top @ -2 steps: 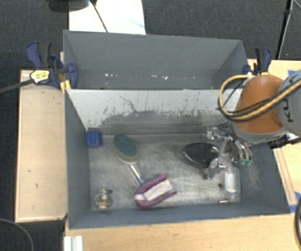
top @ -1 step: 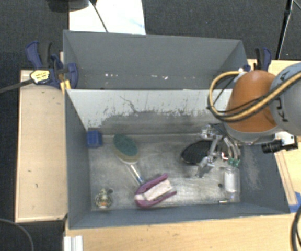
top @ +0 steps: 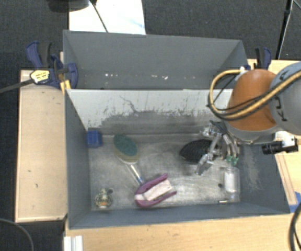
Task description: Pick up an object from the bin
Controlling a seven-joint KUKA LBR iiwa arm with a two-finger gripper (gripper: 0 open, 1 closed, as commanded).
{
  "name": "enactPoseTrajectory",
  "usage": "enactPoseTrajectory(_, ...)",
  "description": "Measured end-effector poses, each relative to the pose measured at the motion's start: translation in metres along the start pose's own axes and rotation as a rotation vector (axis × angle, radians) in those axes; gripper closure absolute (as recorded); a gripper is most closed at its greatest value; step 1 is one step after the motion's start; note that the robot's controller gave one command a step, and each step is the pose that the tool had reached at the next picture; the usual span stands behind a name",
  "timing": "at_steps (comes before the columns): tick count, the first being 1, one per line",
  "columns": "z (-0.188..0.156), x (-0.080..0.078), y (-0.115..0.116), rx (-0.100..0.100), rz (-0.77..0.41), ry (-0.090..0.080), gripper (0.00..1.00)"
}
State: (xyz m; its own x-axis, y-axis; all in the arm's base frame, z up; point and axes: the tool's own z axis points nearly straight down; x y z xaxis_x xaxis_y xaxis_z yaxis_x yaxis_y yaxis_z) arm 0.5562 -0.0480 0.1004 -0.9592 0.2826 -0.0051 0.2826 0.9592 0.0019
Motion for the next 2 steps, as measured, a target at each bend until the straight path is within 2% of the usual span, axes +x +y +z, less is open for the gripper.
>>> enactPoseTrajectory(1, 0.0286, 0.0062, 0.0039, 0.001, 0.214, 0.002, 0.0)
enactPoseTrajectory(2, 0.0278, 0.0055, 0.0039, 0.002, 0.212, 0.002, 0.0)
